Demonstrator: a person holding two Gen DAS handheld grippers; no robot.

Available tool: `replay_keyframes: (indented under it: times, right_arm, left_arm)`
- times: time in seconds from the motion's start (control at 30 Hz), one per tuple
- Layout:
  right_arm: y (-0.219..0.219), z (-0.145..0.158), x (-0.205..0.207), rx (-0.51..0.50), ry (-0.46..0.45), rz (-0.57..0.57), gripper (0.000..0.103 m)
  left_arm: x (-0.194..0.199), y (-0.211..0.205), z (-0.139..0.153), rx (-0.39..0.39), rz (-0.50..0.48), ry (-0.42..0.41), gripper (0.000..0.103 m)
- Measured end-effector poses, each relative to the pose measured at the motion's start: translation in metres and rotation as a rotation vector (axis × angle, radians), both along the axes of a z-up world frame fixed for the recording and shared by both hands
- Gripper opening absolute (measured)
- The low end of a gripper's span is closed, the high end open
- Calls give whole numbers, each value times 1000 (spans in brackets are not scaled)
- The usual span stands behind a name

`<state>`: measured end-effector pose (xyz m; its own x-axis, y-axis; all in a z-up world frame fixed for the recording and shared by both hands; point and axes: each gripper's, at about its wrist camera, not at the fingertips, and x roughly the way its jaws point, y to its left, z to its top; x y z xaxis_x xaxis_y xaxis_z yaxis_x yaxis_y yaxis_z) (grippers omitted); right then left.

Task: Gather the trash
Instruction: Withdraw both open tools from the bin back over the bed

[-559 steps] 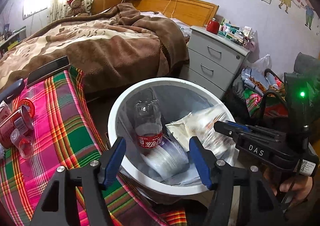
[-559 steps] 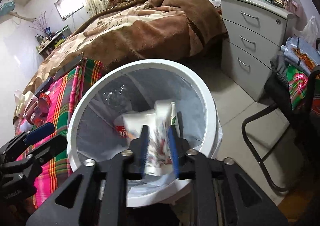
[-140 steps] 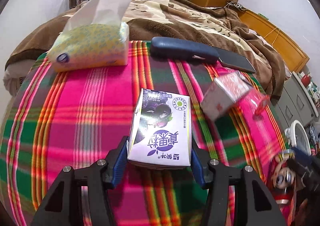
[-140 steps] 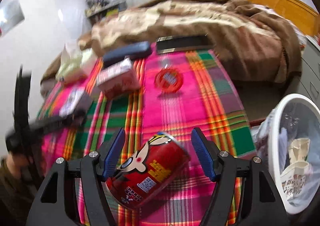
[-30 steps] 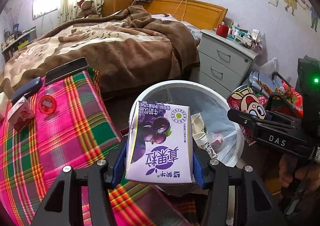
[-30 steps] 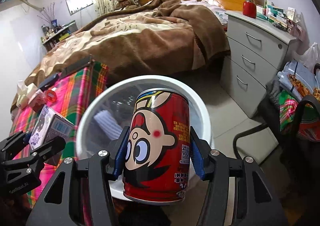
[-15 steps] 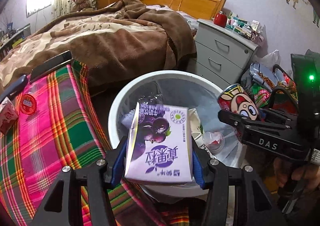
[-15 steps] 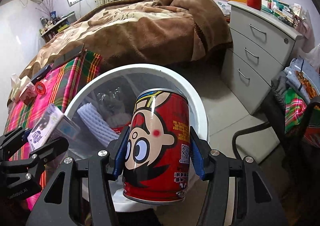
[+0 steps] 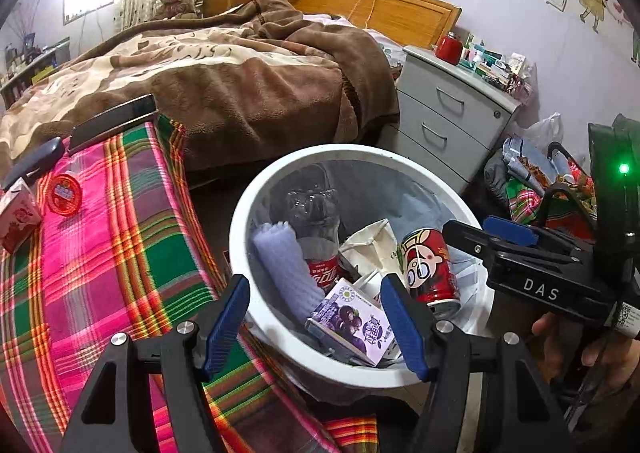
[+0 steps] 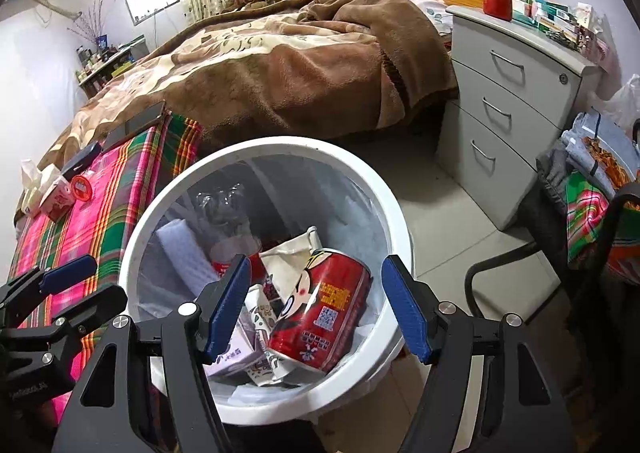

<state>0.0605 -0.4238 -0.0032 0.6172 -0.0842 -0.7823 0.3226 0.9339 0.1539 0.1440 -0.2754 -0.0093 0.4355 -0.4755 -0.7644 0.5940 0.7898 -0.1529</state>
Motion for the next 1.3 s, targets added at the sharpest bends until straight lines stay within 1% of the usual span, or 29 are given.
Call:
replay_keyframes:
  times: [0.3, 0.53, 0.73, 0.83, 0.93, 1.3]
  right_arm:
    - [15, 10, -4, -12, -28, 12, 69]
    - [35, 16, -3, -22, -50, 38, 69]
    - [58, 19, 2, -17, -72, 74, 69]
    - [73, 19, 6, -22, -73, 103, 69]
    - [83, 21, 9, -26, -76, 124, 69]
    - [124, 24, 29, -26, -95, 209, 69]
  left_arm:
    - [-7, 21, 11, -8, 35, -23, 68]
    - [-12, 47, 16, -23, 69, -33, 68]
    - [-12, 77, 23, -27, 117, -59, 68]
    - [-12, 89, 26, -10, 147, -84, 68]
    - [-10, 103, 29, -19, 165, -86, 68]
    - [3, 160, 33, -11, 258, -100, 68]
